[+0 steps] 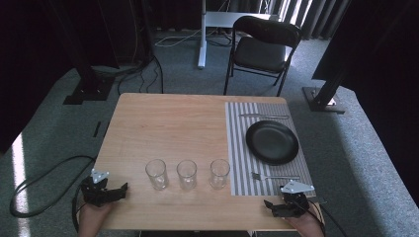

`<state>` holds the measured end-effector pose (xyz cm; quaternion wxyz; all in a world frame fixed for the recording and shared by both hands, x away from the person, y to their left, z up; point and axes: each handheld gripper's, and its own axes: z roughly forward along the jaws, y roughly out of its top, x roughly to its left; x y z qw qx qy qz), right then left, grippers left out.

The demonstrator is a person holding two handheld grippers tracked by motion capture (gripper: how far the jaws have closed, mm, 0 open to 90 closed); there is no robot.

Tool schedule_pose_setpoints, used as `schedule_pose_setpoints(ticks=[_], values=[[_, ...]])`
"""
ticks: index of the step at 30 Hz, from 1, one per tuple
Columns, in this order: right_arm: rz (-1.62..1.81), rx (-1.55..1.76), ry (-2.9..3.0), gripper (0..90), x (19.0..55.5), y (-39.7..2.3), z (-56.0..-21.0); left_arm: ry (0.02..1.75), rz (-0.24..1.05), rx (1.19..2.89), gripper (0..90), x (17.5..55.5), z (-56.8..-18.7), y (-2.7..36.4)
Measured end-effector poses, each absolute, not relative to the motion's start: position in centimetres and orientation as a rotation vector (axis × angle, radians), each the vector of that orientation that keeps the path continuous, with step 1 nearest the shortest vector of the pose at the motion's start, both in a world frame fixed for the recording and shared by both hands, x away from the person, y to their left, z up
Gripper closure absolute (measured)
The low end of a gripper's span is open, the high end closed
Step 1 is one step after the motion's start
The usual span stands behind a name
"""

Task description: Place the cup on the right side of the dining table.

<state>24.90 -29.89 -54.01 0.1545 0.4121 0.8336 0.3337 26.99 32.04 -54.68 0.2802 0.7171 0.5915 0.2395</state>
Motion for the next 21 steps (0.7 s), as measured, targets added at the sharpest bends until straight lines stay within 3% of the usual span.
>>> schedule_pose_setpoints(ticks=[21], values=[[1.159,1.083,2.428,14.5,25.3,-26.8,-51.2,1.567,0.635,1.929,0.7,27.0,-54.7,32.0]])
